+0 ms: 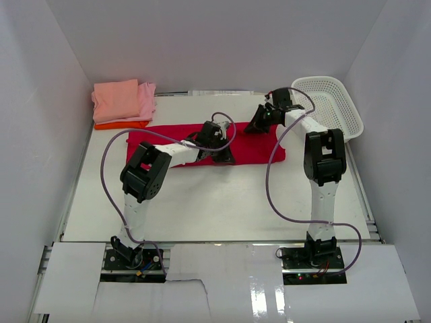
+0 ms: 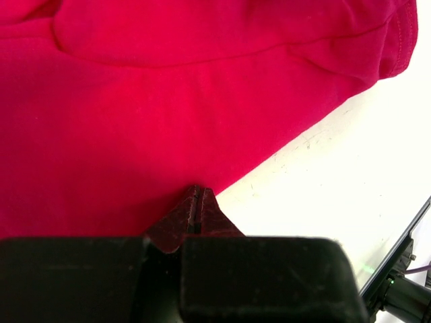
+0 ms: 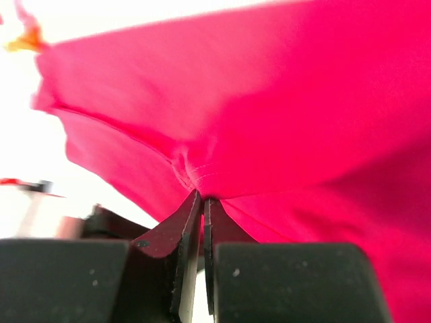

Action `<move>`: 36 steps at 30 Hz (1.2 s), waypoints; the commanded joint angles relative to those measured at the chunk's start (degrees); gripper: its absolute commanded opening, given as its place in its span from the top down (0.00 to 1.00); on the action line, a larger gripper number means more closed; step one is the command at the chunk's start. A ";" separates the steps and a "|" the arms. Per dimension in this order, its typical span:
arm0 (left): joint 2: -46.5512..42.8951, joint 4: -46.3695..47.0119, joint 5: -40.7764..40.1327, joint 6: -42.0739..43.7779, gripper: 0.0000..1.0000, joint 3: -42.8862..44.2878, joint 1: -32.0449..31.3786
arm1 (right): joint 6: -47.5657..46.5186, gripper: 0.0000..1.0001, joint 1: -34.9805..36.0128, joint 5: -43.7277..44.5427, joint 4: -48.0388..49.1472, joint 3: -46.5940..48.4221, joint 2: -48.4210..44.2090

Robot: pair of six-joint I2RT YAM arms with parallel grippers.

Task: Fold and stack the t-shirts
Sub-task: Fold the other side of the tshirt into a rectangle

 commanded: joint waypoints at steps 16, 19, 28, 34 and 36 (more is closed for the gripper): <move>-5.58 -2.60 -2.03 1.31 1.00 -4.25 -0.99 | 10.01 0.51 0.41 -10.91 19.57 11.76 13.95; -5.76 -2.78 -2.03 1.31 1.00 -4.51 -0.99 | 8.97 0.42 0.32 -10.56 21.16 12.89 14.21; -6.73 -2.78 -1.77 -0.09 1.00 -4.95 -1.60 | 6.76 0.40 -0.82 -10.55 24.07 16.24 11.41; -8.48 -4.97 -4.13 -2.29 1.00 -0.83 -2.48 | -4.21 0.40 -1.44 -5.92 9.06 10.53 -0.01; -9.71 -7.94 -6.95 -1.59 1.00 3.03 -2.13 | -9.47 0.40 -1.44 -2.93 0.83 9.12 -4.57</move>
